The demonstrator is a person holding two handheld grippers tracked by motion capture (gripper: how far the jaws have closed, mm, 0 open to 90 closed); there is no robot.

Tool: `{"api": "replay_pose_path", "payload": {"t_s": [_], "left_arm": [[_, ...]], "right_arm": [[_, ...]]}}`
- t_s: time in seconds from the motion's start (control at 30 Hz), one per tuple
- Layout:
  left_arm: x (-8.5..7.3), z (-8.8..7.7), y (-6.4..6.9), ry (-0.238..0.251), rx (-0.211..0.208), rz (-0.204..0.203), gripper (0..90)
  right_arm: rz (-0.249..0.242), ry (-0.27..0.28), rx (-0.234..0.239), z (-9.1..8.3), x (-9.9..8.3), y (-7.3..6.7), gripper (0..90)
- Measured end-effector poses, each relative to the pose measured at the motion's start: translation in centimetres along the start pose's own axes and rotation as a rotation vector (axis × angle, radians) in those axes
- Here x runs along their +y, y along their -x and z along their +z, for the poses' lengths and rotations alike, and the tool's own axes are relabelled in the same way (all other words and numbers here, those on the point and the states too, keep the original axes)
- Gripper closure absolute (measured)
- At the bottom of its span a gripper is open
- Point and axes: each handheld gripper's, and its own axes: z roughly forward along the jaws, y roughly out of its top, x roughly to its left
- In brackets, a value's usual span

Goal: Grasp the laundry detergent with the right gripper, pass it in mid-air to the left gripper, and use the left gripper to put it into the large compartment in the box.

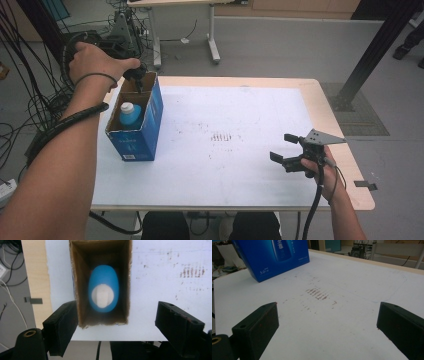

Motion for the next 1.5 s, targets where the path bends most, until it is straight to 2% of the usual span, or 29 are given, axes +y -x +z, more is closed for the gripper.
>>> {"api": "replay_pose_path", "payload": {"t_s": [0.07, 0.3, 0.37, 0.43, 0.57, 0.6, 0.63, 0.9, 1.13, 1.2, 1.37, 1.5], "left_arm": [[-0.2, -0.4, 0.4, 0.006, 0.001, 0.015, 14.4], [-0.8, -1.2, 1.1, 0.017, -0.013, 0.047, 11.8], [-0.9, -1.4, 1.5, 0.022, -0.001, 0.056, 10.7], [-1.2, -1.7, 1.8, 0.035, 0.000, 0.071, 10.6], [-1.8, -2.0, 2.2, 0.062, -0.026, 0.100, 10.1], [-2.0, -2.0, 2.6, 0.068, -0.018, 0.113, 9.4], [-2.1, -2.0, 3.1, 0.068, -0.009, 0.124, 9.1], [-3.1, -1.5, 4.9, 0.095, -0.048, 0.202, 6.7], [-4.2, -1.2, 7.1, 0.117, -0.075, 0.286, 6.4], [-4.5, -0.9, 8.0, 0.118, -0.070, 0.311, 6.4], [-5.1, 0.2, 9.3, 0.125, -0.109, 0.359, 6.4], [-5.2, 1.4, 10.2, 0.111, -0.135, 0.397, 6.2]], "right_arm": [[-0.002, -0.005, 0.000, 0.1, 0.1, 0.0, 3.7], [-0.007, -0.015, 0.004, 0.4, 0.4, 0.0, 3.8], [-0.009, -0.018, 0.003, 0.4, 0.5, 0.0, 3.8], [-0.011, -0.021, 0.003, 0.5, 0.6, 0.1, 3.8], [-0.017, -0.025, -0.002, 0.6, 0.9, 0.0, 4.0], [-0.017, -0.025, -0.001, 0.6, 1.0, 0.0, 4.0], [-0.018, -0.026, -0.002, 0.6, 1.0, 0.0, 4.0], [-0.017, -0.032, -0.007, 0.6, 1.8, 0.0, 4.0], [-0.022, -0.041, -0.016, 0.5, 2.5, 0.0, 4.0], [-0.023, -0.043, -0.017, 0.5, 2.7, 0.1, 4.0], [-0.031, -0.043, -0.027, 0.2, 3.3, 0.2, 4.1], [-0.034, -0.040, -0.036, -0.2, 3.6, 0.3, 4.1]]}}
